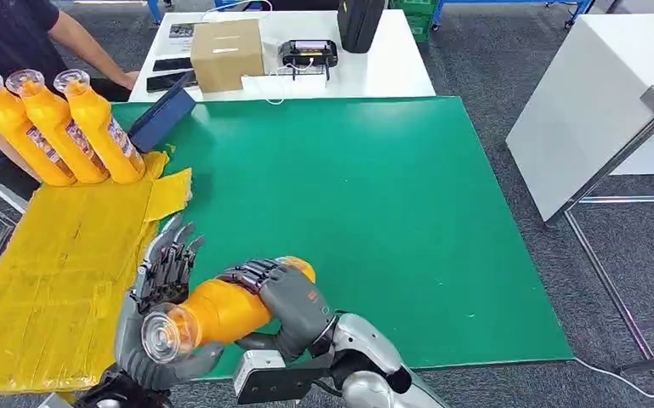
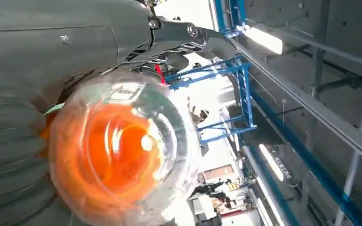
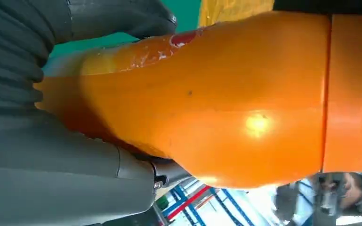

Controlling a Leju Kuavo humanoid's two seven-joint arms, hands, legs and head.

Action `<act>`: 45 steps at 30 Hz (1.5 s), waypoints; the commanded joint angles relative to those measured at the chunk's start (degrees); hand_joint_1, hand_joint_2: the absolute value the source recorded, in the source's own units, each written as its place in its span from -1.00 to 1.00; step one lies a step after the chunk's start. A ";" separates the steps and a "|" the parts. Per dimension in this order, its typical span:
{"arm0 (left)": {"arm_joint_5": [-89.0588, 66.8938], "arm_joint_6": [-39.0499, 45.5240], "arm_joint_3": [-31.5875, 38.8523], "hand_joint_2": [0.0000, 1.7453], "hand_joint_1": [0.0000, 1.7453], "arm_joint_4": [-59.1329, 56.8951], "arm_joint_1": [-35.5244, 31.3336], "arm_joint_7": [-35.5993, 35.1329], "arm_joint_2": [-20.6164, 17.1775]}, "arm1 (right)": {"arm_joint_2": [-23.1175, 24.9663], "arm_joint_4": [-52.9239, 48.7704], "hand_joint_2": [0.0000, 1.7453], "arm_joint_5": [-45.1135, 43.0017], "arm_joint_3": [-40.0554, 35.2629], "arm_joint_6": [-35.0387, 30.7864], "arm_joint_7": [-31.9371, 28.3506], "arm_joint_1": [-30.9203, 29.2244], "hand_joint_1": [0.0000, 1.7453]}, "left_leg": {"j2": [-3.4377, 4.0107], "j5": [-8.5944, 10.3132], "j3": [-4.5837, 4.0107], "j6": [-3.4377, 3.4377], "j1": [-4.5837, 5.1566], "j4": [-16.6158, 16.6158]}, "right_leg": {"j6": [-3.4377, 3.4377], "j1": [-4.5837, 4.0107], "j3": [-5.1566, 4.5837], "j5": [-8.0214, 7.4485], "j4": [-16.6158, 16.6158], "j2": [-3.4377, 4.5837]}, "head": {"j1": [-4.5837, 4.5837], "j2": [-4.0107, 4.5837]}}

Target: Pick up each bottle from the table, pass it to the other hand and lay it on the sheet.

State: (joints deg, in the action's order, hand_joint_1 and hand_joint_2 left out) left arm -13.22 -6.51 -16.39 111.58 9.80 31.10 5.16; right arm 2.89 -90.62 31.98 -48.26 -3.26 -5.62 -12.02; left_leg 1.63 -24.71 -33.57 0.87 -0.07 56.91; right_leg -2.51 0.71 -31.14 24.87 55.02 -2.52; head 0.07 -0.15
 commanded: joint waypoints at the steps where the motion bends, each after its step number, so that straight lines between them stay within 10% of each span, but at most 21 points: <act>1: -0.74 -0.10 0.97 1.00 1.00 -2.53 -1.58 0.64 -0.82 | -1.40 2.17 1.00 -0.37 -3.42 0.50 -0.03 -3.19 1.00 | -0.11 -0.02 0.14 -0.07 -0.05 -0.04 | 0.11 -0.02 0.14 0.04 -0.03 0.20 | 0.02 0.00; 27: -1.36 0.22 1.48 1.00 1.00 -2.57 -1.70 1.67 -0.63 | -1.45 1.75 1.00 -0.51 -2.66 0.31 0.11 -2.76 1.00 | -0.11 -0.01 0.13 -0.07 -0.03 -0.05 | 0.11 -0.01 0.11 0.03 -0.03 0.19 | 0.02 0.00; 28: -1.38 0.25 1.54 1.00 1.00 -2.51 -1.71 1.69 -0.63 | -1.54 1.70 1.00 -0.35 -2.56 0.19 0.12 -2.68 0.34 | -0.08 0.00 0.07 -0.04 -0.03 -0.04 | 0.07 -0.02 0.08 0.00 -0.04 0.13 | 0.02 0.00; 29: -1.45 0.42 1.61 1.00 1.00 -2.37 -1.60 1.77 -0.59 | -1.43 1.60 1.00 -0.14 -2.28 -0.12 0.02 -2.43 -1.00 | -0.10 -0.01 0.10 -0.06 -0.05 -0.03 | 0.09 -0.03 0.10 0.02 -0.04 0.17 | 0.02 0.00; 30: -1.44 0.45 1.67 1.00 1.00 -2.33 -1.66 1.80 -0.56 | -1.64 1.23 1.00 1.44 -2.15 -1.27 -0.13 -2.31 -1.00 | -0.13 -0.02 0.15 -0.08 -0.05 -0.04 | 0.12 -0.03 0.15 0.03 -0.03 0.22 | 0.02 0.00; 31: -1.41 0.59 1.92 1.00 1.00 -2.23 -1.61 1.77 -0.41 | -1.67 1.21 -1.00 2.13 -1.72 -1.48 1.33 -2.05 -1.00 | -0.10 -0.01 0.08 -0.05 -0.03 -0.03 | 0.08 -0.01 0.08 0.01 -0.03 0.16 | 0.02 0.00; 45: -6.40 5.79 3.41 1.00 1.00 -1.40 -0.99 2.39 0.74 | -2.73 -0.86 -1.00 6.48 -0.85 -3.86 1.06 -0.34 -1.00 | -0.16 -0.03 0.10 -0.06 -0.05 0.00 | 0.10 -0.03 0.11 0.05 -0.02 0.15 | 0.00 0.00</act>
State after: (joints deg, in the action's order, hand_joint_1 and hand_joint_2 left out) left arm -14.69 -5.44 -14.88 111.56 9.63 32.92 5.11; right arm 2.58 -90.66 35.56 -49.48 -5.40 -4.79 -12.67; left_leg 1.63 -24.71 -33.58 0.87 -0.07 56.91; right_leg -2.50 0.71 -31.17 24.87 55.02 -2.52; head 0.07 -0.15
